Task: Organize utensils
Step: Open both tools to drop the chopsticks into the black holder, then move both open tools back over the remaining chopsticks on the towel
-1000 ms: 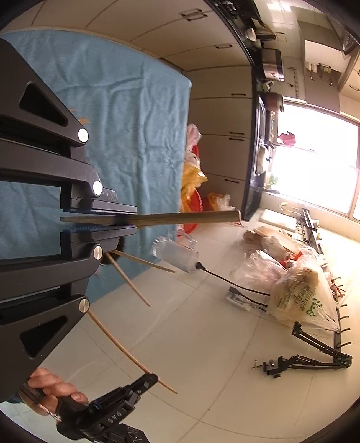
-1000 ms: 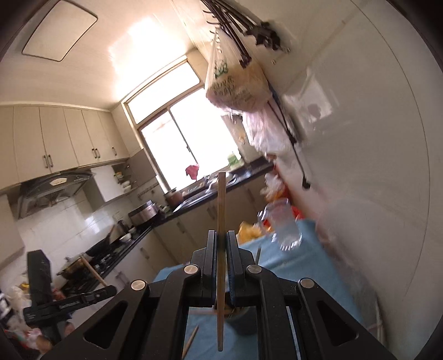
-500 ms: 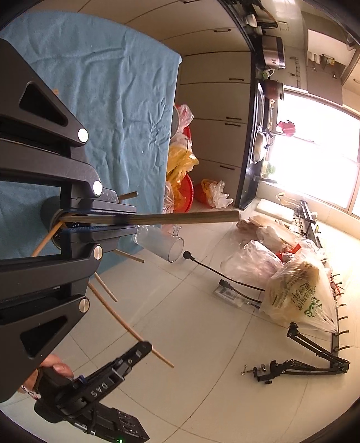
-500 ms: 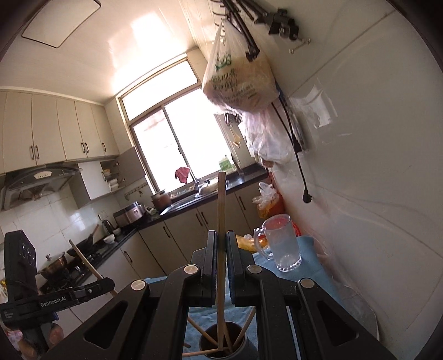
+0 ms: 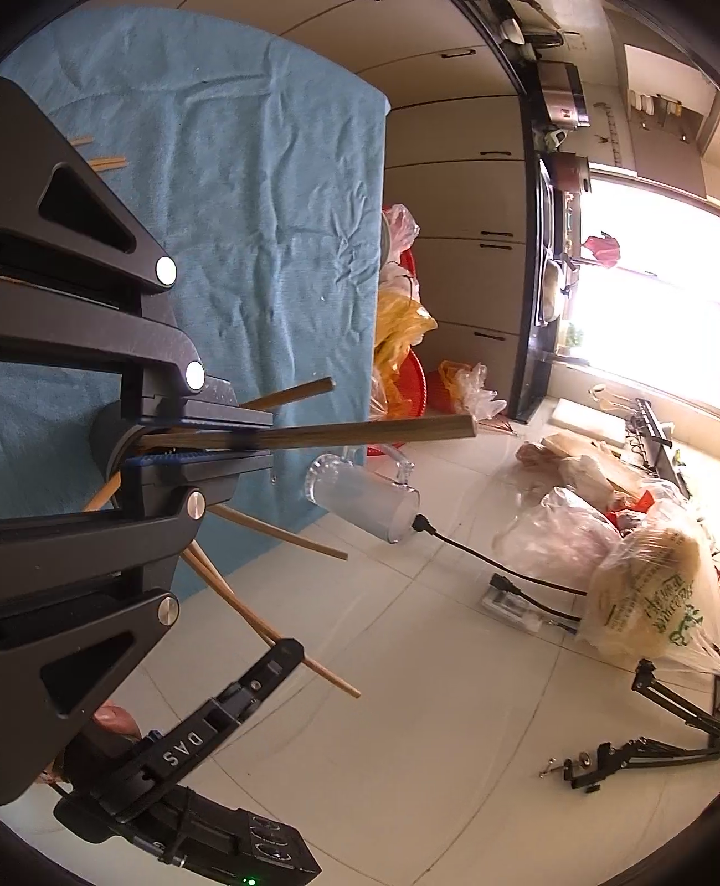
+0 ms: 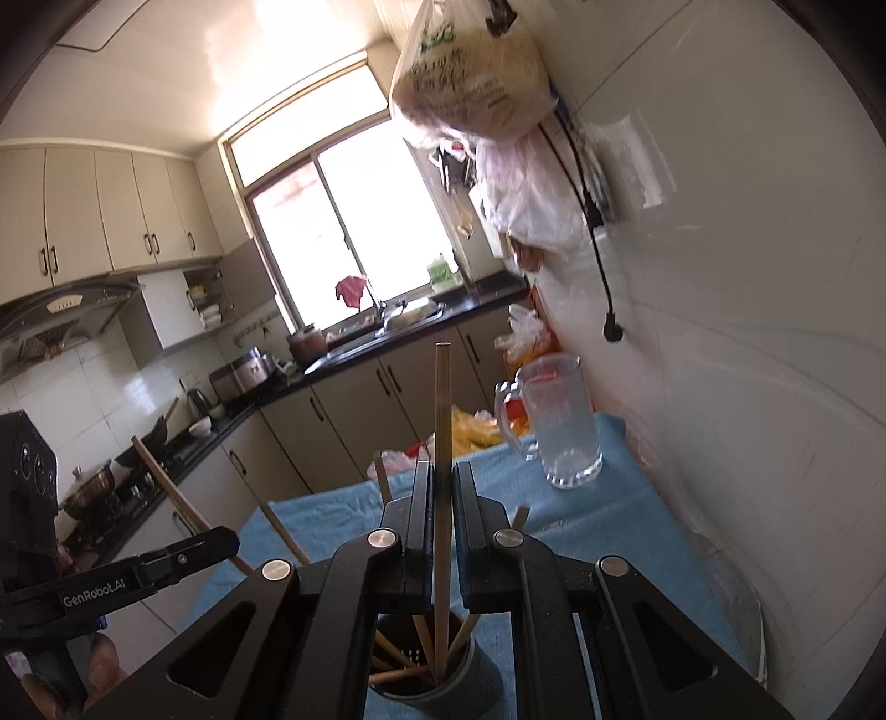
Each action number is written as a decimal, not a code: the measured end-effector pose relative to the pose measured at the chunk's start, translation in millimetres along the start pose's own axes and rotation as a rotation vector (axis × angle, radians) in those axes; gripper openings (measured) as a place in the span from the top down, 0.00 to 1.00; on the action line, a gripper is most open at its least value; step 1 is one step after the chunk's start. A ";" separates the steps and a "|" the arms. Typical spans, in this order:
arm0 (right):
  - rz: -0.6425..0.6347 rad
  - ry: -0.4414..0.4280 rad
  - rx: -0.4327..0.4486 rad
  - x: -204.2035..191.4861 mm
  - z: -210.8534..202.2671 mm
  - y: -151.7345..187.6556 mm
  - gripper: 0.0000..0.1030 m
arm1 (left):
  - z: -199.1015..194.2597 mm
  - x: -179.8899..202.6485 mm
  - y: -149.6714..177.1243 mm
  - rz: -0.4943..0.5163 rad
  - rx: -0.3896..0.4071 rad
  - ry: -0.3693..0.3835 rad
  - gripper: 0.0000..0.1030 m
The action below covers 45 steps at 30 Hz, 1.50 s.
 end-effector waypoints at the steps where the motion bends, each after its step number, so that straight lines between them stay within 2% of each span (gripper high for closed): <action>1: -0.005 -0.005 -0.015 -0.9 2.6 2.4 0.92 | 1.2 -0.7 0.3 -0.001 -0.002 -0.003 0.93; 3: -0.006 -0.020 -0.042 -1.4 6.4 5.4 0.92 | 2.4 -1.7 0.4 -0.002 -0.008 -0.002 0.93; 5: 0.002 -0.016 -0.042 0.7 6.8 4.4 0.92 | 0.6 -3.1 -1.2 -0.010 -0.003 0.001 0.85; 7: 0.011 -0.017 -0.024 2.9 0.7 -0.2 0.90 | -4.5 -4.4 -5.8 -0.019 0.017 0.004 0.65; 11: 0.023 -0.007 0.019 6.3 -17.0 -9.6 0.74 | -19.0 -6.6 -9.7 -0.027 0.043 0.014 0.63; 17: 0.063 -0.017 0.037 11.9 -61.1 -3.1 0.72 | -62.2 -24.2 2.3 -0.046 0.085 0.005 0.59; 20: 0.071 -0.023 0.024 10.8 -82.5 14.2 0.68 | -84.0 -40.1 17.9 -0.068 0.097 -0.014 0.54; 24: 0.055 -0.050 -0.045 -1.2 -93.7 53.0 0.67 | -105.6 -68.1 52.5 -0.087 0.087 -0.079 0.52; 29: 0.032 -0.083 -0.181 -25.9 -77.8 109.2 0.65 | -123.7 -117.4 109.5 -0.144 0.030 -0.158 0.51; 34: 0.005 -0.119 -0.322 -55.0 -48.0 164.2 0.65 | -126.8 -177.8 160.8 -0.229 -0.029 -0.272 0.51; 37: -0.020 -0.130 -0.366 -68.1 -32.4 185.4 0.65 | -123.9 -202.7 180.6 -0.281 -0.063 -0.293 0.51; 40: -0.039 -0.127 -0.391 -75.6 -19.5 201.1 0.65 | -116.9 -216.3 193.4 -0.323 -0.105 -0.280 0.51; 45: -0.060 -0.115 -0.411 -78.2 -4.5 212.3 0.65 | -105.7 -217.3 192.0 -0.317 -0.142 -0.246 0.51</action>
Point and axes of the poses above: each gripper's, at about its wrist camera, not at the fingertips, and z roughly the way its jaws point, x to its right, y to its underside, the point moved 4 cm from there along z, roughly the way its jaws point, and after that the axes turned 8 degrees about -z, right-handed, at the moved point
